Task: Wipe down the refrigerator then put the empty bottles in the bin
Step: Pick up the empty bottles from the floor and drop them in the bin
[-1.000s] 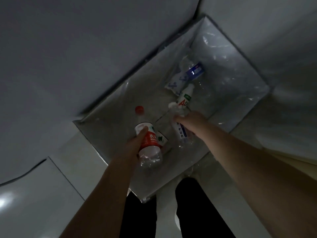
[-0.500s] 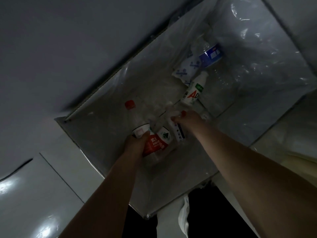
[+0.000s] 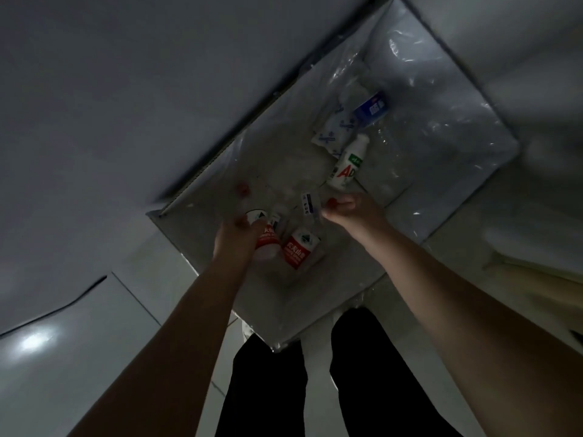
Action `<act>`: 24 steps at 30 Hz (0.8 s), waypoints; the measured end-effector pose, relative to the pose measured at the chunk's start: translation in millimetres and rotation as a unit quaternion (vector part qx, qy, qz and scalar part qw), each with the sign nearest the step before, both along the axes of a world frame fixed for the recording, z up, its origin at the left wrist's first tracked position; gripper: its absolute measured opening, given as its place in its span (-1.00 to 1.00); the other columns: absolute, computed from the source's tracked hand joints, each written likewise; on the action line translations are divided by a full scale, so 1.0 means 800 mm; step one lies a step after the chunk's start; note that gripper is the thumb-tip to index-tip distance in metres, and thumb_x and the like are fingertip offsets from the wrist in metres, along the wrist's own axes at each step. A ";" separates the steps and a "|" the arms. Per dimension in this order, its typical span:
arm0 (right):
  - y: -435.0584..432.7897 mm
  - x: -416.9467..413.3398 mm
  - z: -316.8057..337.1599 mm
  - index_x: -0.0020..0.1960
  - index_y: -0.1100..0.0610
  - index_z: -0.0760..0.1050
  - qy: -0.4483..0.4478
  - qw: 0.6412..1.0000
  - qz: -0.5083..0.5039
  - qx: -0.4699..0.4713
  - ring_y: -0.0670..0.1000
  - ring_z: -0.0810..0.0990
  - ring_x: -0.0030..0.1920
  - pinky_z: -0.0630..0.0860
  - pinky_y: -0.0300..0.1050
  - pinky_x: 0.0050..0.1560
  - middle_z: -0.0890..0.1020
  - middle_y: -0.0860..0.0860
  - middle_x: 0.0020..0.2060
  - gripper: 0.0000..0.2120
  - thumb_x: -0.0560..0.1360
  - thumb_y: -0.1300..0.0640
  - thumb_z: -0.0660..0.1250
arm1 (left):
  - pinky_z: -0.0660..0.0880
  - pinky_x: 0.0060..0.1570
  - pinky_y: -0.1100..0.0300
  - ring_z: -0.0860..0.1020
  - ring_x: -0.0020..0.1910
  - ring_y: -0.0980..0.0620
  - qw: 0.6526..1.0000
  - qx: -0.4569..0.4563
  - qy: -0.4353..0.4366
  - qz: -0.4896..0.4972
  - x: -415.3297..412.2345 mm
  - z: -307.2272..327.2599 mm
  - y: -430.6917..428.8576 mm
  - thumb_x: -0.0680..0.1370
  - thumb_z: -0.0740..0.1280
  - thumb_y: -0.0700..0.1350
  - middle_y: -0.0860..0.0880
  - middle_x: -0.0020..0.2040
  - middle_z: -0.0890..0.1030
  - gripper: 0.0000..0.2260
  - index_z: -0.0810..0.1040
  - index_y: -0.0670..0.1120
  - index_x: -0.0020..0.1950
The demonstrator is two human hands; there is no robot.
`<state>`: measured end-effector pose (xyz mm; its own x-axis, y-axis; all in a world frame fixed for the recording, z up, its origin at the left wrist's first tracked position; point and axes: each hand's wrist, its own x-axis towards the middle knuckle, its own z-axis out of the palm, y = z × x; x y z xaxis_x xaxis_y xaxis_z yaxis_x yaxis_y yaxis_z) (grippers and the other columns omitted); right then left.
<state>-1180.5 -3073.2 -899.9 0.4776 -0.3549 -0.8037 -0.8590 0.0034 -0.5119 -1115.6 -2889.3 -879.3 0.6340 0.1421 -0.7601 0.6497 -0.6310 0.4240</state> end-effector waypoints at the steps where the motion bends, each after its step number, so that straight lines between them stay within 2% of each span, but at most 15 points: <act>1: -0.001 -0.003 0.013 0.26 0.22 0.44 -0.012 1.000 -0.026 0.010 0.05 0.55 0.16 0.49 -0.13 0.08 0.57 0.10 0.16 -0.49 0.39 0.08 0.49 | 0.50 -0.09 0.13 0.56 -0.05 -0.02 1.000 -0.013 -0.005 0.014 -0.002 0.015 -0.001 0.44 0.40 0.01 -0.09 0.02 0.60 -0.66 0.55 -0.16 0.12; 4: -0.003 -0.008 0.068 0.31 0.22 0.39 -0.051 0.996 -0.060 0.031 0.02 0.52 0.13 0.49 -0.24 -0.05 0.52 0.13 0.21 -0.47 0.42 0.10 0.45 | 0.44 -0.25 0.22 0.56 -0.04 0.00 0.998 -0.051 -0.018 0.038 -0.009 0.060 -0.002 0.43 0.41 0.00 -0.11 0.06 0.60 -0.63 0.54 -0.14 0.17; 6: -0.005 -0.010 0.114 0.34 0.21 0.37 -0.082 0.994 -0.065 0.032 0.00 0.52 0.12 0.47 -0.28 -0.07 0.51 0.11 0.23 -0.46 0.43 0.08 0.43 | 0.41 -0.23 0.22 0.55 -0.05 0.02 0.997 -0.065 -0.036 0.032 -0.014 0.103 -0.004 0.42 0.40 0.02 -0.10 0.07 0.59 -0.62 0.53 -0.12 0.17; 8: -0.005 -0.012 0.150 0.37 0.19 0.34 -0.104 0.991 -0.077 0.040 0.00 0.51 0.17 0.49 -0.16 0.08 0.50 0.10 0.26 -0.42 0.43 0.05 0.43 | 0.41 -0.16 0.19 0.53 -0.09 0.05 0.995 -0.083 -0.049 0.037 -0.018 0.138 -0.008 0.41 0.39 0.02 -0.08 0.06 0.58 -0.62 0.53 -0.10 0.17; 10: -0.005 -0.015 0.197 0.40 0.18 0.30 -0.119 0.987 -0.089 0.057 0.02 0.49 0.23 0.45 -0.01 0.23 0.48 0.09 0.30 -0.38 0.43 0.04 0.43 | 0.44 -0.18 0.23 0.51 -0.14 0.10 0.991 -0.104 -0.064 0.050 -0.024 0.188 -0.011 0.46 0.37 -0.06 -0.04 0.02 0.57 -0.70 0.51 -0.11 0.17; 14: 0.001 -0.022 0.289 0.41 0.14 0.30 -0.150 0.982 -0.088 0.075 0.02 0.49 0.25 0.45 0.04 0.25 0.49 0.06 0.29 -0.39 0.44 0.02 0.41 | 0.41 -0.42 0.50 0.48 -0.26 0.26 0.981 -0.157 -0.088 0.078 -0.041 0.292 -0.015 0.51 0.31 -0.21 0.09 -0.11 0.51 -0.81 0.48 -0.09 0.11; 16: 0.005 -0.026 0.339 0.40 0.13 0.31 -0.172 0.979 -0.078 0.077 0.02 0.50 0.24 0.46 0.04 0.24 0.50 0.05 0.28 -0.42 0.46 0.00 0.38 | 0.43 -0.38 0.49 0.48 -0.23 0.24 0.974 -0.169 -0.114 0.095 -0.050 0.348 -0.014 0.51 0.31 -0.22 0.09 -0.11 0.51 -0.80 0.47 -0.09 0.12; 19: 0.011 -0.031 0.421 0.43 0.14 0.26 -0.203 0.973 -0.068 0.084 0.04 0.47 0.26 0.47 0.00 0.21 0.46 0.08 0.31 -0.44 0.50 -0.01 0.31 | 0.47 -0.16 0.35 0.50 -0.17 0.20 0.962 -0.199 -0.159 0.103 -0.062 0.432 -0.009 0.51 0.32 -0.21 0.05 -0.06 0.53 -0.74 0.46 -0.12 0.19; 22: 0.021 -0.037 0.502 0.42 0.15 0.27 -0.231 0.969 -0.054 0.077 0.03 0.48 0.25 0.48 -0.05 0.16 0.47 0.09 0.30 -0.47 0.52 0.02 0.31 | 0.48 -0.21 0.43 0.54 -0.26 0.29 0.946 -0.236 -0.203 0.095 -0.078 0.518 0.003 0.52 0.32 -0.22 0.07 -0.08 0.53 -0.74 0.44 -0.12 0.20; 24: 0.029 -0.040 0.559 0.41 0.16 0.28 -0.260 0.962 -0.045 0.070 0.01 0.49 0.24 0.47 -0.10 0.13 0.48 0.09 0.29 -0.50 0.53 0.05 0.29 | 0.48 -0.15 0.43 0.56 -0.10 0.22 0.935 -0.252 -0.232 0.086 -0.088 0.573 0.013 0.51 0.33 -0.21 0.02 0.02 0.54 -0.72 0.44 -0.13 0.22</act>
<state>-1212.7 -3049.7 -452.3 0.7998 -0.3204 -0.5077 -0.4803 0.1659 -0.8613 -1186.3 -2878.8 -421.0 0.9131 -0.0300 -0.4065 0.3955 -0.1767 0.9013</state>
